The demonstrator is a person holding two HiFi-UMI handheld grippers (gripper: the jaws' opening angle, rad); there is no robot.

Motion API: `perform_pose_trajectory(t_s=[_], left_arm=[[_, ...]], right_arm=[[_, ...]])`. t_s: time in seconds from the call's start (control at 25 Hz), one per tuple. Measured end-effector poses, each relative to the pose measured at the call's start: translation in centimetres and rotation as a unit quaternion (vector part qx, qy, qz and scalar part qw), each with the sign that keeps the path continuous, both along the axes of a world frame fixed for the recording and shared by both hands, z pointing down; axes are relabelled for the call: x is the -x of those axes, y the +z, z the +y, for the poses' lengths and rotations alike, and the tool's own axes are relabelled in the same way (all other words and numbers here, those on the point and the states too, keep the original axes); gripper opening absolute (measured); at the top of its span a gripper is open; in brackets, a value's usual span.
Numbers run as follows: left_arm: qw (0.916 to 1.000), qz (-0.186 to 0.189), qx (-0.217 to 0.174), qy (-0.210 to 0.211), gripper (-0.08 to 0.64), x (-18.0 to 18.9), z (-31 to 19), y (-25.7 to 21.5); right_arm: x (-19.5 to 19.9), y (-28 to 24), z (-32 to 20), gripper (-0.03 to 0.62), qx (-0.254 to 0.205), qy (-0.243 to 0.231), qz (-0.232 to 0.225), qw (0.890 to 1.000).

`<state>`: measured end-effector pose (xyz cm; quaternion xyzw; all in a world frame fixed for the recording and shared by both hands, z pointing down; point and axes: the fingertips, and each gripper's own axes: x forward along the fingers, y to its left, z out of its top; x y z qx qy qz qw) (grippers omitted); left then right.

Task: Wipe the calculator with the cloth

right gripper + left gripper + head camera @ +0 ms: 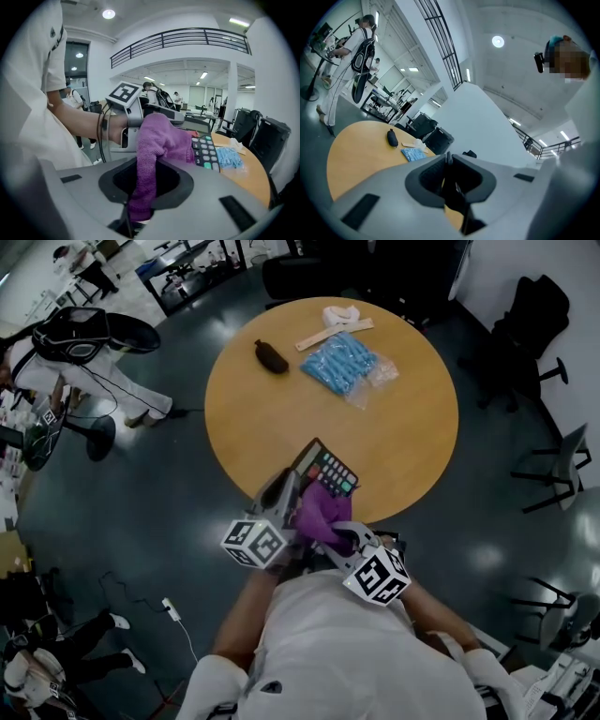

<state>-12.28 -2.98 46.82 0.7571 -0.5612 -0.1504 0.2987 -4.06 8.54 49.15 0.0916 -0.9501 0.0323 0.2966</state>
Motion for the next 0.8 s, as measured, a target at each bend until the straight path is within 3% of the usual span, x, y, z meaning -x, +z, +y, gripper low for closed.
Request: perform_pose_trajectory(t_s=[0.12,0.24,0.32,0.4,0.52,0.8], left_arm=[[0.9999,-0.012,-0.002,-0.005,0.049,0.3,0.1,-0.1],[0.9999,-0.005,-0.011,-0.011,0.049,0.8,0.5,-0.5],[0.9995,0.009,-0.027,-0.016,0.049,1.0,0.9,-1.4],[0.999,0.015,-0.034,-0.024,0.049,1.0,1.3,-2.2],[0.9988,0.011,-0.043,-0.023,0.049,0.5,1.2,-2.7],[0.9991,-0.002,-0.043,-0.009,0.049,-0.4,1.1,-2.4]], right_arm=[[-2.0,-2.6,-1.7,0.071,0.021,0.049,-0.055,0.997],[-6.3,-5.6,-8.2,0.071,0.004,0.169,-0.099,0.981],[-9.0,-6.0,-12.6,0.071,-0.027,0.234,-0.086,0.968],[-10.0,-5.3,-14.9,0.072,-0.042,0.261,-0.065,0.962],[-8.5,-3.5,-14.9,0.071,-0.039,0.243,-0.045,0.968],[-2.5,-1.2,-7.5,0.071,-0.005,0.133,-0.03,0.991]])
